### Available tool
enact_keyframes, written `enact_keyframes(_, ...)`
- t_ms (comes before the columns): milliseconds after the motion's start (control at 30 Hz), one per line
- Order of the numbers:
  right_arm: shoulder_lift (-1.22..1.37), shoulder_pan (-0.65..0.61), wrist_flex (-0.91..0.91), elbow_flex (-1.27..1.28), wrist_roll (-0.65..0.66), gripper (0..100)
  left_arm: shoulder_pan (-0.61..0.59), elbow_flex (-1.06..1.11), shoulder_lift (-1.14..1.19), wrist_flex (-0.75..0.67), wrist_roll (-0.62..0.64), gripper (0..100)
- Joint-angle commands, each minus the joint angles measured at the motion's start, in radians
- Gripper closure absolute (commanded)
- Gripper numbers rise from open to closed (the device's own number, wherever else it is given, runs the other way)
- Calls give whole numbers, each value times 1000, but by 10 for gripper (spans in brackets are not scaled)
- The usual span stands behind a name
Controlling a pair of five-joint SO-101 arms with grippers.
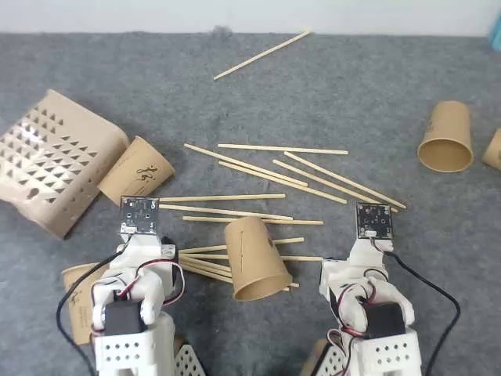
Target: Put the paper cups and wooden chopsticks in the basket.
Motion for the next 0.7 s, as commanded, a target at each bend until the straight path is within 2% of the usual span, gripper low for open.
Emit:
enact_keyframes(0, -21, -7, 5, 18, -12, 991, 2, -4, -25, 5, 0, 934)
enact_keyframes(500, -21, -7, 5, 18, -12, 991, -6, -7, -26, -28, -5, 931)
enact_keyframes(567, -21, -7, 5, 18, -12, 991, -37, -7, -26, -69, -5, 931)
enact_keyframes(667, -21, -7, 5, 18, -12, 991, -153, -7, -26, -183, -5, 931)
